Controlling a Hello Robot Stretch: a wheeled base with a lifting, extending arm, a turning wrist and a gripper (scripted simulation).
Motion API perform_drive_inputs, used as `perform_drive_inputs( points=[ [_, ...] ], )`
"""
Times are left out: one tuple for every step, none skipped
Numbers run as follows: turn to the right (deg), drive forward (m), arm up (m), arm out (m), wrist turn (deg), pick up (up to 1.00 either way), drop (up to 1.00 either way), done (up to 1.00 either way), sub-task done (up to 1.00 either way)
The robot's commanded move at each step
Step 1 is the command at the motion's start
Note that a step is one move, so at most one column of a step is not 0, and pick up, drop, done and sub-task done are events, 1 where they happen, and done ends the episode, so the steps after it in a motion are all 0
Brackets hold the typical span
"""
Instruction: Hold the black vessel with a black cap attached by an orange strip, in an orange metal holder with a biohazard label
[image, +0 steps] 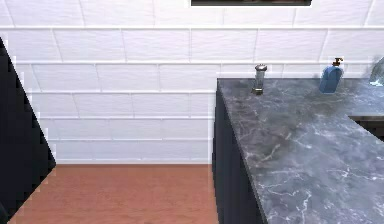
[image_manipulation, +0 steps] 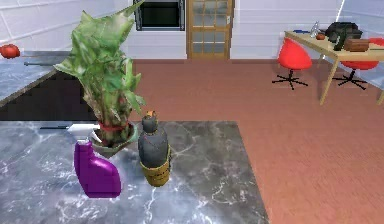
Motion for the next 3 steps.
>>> perform_drive_inputs(
  points=[
    [0.0,0.0,0.5,0.0,0.0,0.0,0.0,0.0,0.0],
    [0.0,0.0,0.38,0.0,0.0,0.0,0.0,0.0,0.0],
    [0.0,0.0,0.0,0.12,0.0,0.0,0.0,0.0,0.0]
  ],
)
